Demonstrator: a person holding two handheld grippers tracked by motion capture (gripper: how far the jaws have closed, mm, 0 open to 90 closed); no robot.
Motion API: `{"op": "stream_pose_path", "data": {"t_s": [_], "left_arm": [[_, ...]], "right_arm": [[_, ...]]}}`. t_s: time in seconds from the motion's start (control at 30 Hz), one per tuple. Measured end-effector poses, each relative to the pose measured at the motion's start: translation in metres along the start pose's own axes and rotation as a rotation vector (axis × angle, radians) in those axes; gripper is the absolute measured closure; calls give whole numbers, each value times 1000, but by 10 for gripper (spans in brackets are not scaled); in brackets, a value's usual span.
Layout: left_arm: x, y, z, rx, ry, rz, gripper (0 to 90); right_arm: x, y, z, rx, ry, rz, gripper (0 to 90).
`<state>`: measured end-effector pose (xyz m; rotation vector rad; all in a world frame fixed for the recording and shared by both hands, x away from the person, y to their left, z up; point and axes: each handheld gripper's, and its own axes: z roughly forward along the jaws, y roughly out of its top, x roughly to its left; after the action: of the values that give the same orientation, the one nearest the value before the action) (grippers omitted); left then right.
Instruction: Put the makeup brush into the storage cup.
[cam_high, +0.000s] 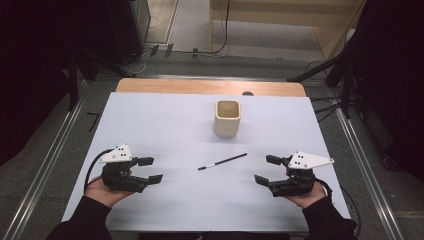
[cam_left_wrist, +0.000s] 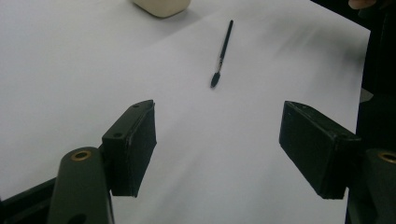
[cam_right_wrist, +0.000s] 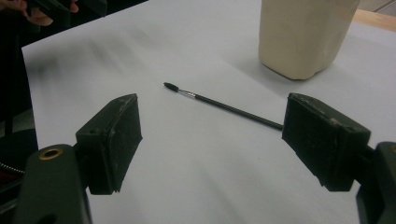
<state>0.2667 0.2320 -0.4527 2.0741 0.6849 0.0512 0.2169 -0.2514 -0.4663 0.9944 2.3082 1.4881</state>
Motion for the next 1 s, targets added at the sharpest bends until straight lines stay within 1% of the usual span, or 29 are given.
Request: {"op": "stream_pose_path", "data": {"t_s": [0.13, 0.27, 0.47, 0.6, 0.87, 1.0], "left_arm": [[0, 0, 0, 4, 2, 3, 284], [1, 0, 0, 10, 4, -3, 284], [1, 0, 0, 9, 4, -3, 283], [1, 0, 0, 9, 7, -2, 284], [0, 0, 1, 11, 9, 2, 283], [0, 0, 1, 11, 13, 1, 283]], "right_arm": [[-1, -1, 0, 0, 1, -1, 212], [0, -1, 1, 8, 4, 0, 212], [-1, -1, 1, 12, 2, -7, 212], [-1, -2, 2, 18, 8, -1, 212], [-2, -2, 2, 21, 9, -13, 212], [-2, -3, 3, 26, 9, -7, 212]]}}
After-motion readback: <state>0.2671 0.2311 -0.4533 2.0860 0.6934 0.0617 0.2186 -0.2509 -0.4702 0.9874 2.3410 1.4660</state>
